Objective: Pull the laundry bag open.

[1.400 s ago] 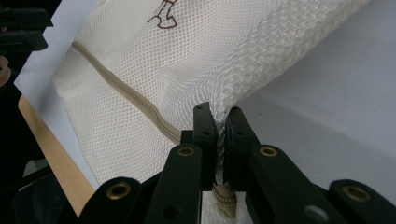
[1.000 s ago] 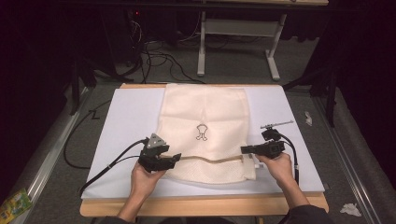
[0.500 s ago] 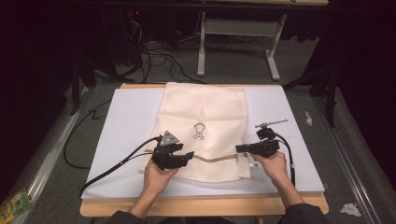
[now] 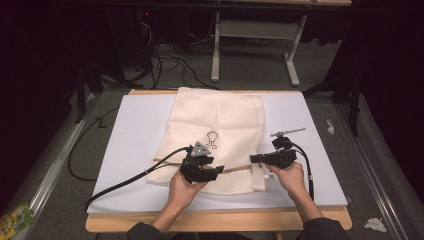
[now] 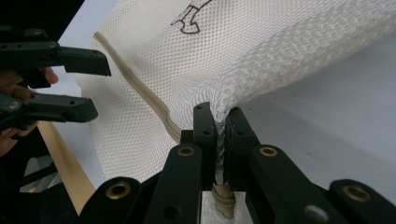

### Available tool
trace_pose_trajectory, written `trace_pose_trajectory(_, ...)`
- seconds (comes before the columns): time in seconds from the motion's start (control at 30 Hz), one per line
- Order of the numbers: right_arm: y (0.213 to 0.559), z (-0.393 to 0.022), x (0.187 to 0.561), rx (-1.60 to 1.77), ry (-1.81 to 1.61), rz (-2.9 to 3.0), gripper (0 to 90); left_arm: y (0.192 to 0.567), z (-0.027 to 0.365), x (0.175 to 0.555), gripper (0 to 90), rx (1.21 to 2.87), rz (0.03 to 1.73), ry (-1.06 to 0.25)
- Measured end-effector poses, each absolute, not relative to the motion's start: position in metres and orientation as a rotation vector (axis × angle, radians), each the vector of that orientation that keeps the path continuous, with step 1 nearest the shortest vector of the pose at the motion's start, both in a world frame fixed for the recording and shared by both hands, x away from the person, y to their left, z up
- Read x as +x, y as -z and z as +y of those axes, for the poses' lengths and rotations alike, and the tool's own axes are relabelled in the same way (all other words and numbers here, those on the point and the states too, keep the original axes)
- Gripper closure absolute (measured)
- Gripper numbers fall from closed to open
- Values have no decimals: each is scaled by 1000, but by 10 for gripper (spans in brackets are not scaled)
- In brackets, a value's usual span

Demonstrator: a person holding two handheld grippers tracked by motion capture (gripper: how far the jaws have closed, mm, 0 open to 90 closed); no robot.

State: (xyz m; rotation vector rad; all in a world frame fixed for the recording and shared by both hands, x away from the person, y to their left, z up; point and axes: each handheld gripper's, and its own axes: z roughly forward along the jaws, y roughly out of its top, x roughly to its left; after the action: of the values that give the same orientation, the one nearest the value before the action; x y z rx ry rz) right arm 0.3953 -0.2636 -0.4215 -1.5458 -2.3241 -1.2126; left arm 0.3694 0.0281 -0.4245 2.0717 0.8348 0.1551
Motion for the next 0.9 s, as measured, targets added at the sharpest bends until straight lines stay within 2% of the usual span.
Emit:
trace_pose_trajectory(0.5, 420, -257, 396, -1534, 1216, -2327, 868, 425, 2, 365, 538, 2078, 775, -109)
trace_pose_trajectory(0.9, 414, -245, 399, -1520, 1212, -2343, 867, 426, -1, 364, 489, 2059, 770, -78)
